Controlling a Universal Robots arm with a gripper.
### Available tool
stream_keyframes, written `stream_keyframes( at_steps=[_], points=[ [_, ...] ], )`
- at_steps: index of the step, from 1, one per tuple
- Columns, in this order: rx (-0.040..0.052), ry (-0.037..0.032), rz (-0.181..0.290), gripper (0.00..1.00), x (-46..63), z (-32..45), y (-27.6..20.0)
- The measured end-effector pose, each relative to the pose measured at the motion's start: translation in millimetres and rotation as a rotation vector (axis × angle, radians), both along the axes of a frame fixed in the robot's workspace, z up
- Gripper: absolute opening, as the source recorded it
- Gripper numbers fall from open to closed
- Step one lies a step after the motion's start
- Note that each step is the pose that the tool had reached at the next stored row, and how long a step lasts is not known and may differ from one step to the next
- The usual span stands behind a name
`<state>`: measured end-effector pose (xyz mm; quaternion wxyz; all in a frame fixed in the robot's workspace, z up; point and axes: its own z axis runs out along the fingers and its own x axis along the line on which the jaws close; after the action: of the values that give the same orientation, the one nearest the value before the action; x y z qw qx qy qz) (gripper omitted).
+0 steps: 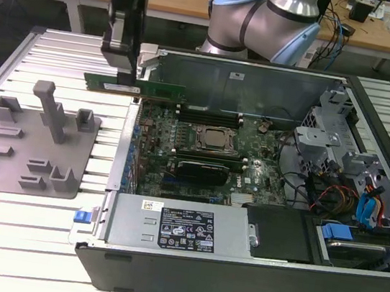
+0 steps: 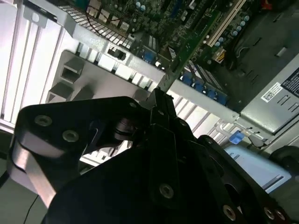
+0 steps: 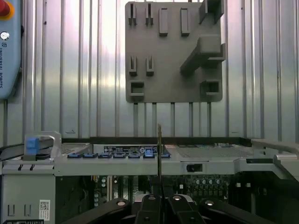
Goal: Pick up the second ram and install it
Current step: 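Pick up the second ram and move it above second insertion slot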
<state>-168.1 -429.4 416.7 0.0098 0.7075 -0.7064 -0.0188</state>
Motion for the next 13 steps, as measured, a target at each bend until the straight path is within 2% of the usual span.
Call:
stream_keyframes(
  at_steps=[1, 3, 5, 13],
  points=[
    [0.0000, 0.0000, 0.000, 0.10, 8.4, 0.0, 0.0],
    [0.0000, 0.0000, 0.000, 0.10, 14.8, 0.0, 0.0],
    [0.0000, 0.0000, 0.000, 0.10, 26.9, 0.0, 0.0],
    [-0.0001, 0.0000, 0.000, 0.10, 50.4, -0.7, 1.2]
  ],
)
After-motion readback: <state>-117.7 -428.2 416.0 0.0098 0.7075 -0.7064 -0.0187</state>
